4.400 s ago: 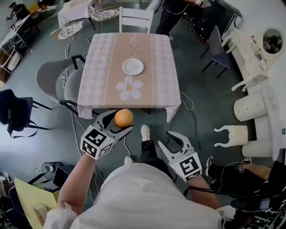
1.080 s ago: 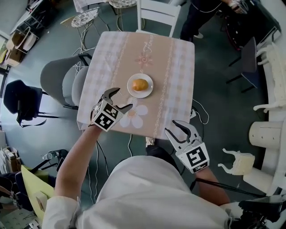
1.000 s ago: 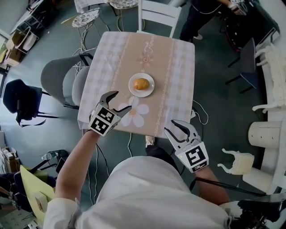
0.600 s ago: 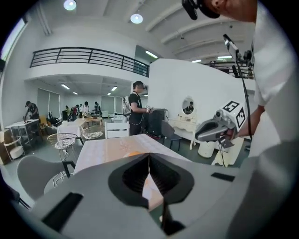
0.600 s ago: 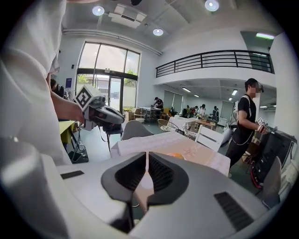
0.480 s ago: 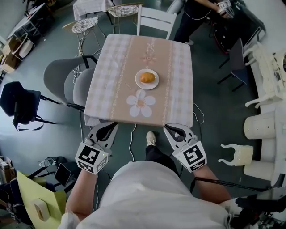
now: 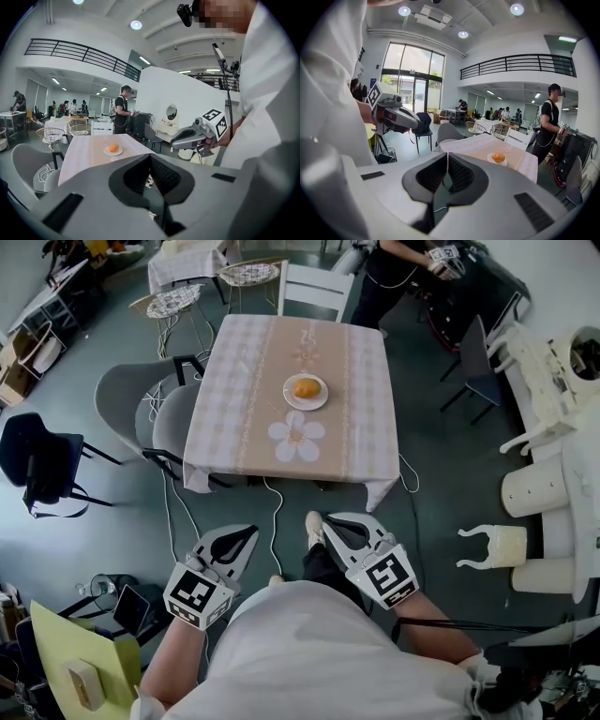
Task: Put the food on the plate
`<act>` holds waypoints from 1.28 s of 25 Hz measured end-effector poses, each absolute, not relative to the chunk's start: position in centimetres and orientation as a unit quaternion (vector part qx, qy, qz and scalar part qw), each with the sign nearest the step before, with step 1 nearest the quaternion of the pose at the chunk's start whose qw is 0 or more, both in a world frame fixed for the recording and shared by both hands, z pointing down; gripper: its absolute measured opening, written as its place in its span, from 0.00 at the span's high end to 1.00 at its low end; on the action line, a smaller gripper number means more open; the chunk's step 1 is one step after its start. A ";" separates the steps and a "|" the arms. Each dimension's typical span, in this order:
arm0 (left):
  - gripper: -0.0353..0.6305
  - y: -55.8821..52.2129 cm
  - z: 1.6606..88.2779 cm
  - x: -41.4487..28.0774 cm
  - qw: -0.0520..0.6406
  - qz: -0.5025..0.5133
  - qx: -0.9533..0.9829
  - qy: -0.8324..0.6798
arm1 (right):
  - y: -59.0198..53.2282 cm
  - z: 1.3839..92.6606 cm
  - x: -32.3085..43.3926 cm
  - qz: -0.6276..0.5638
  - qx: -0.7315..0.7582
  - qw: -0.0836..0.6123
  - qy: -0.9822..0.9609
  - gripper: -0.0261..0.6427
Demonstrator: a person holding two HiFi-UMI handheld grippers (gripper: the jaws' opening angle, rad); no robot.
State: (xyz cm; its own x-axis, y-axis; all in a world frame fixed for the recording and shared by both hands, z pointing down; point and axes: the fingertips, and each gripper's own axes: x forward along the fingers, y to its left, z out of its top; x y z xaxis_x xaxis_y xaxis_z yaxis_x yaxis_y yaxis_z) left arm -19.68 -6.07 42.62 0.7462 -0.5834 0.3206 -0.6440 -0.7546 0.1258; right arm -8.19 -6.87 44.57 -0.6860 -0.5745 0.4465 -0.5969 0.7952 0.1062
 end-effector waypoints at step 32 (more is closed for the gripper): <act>0.93 3.5 43.6 -20.9 0.116 0.143 0.938 -0.294 | 2.9 44.4 -13.2 -0.005 0.298 0.244 -0.923 0.94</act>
State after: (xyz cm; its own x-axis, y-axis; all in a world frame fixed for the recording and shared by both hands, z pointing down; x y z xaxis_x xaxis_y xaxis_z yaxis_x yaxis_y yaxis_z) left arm -20.93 3.52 43.63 0.7862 -0.5177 0.3374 -0.5846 -0.8002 0.1342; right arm -13.19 2.91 44.42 -0.7039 -0.5524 0.4464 -0.5472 0.8225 0.1551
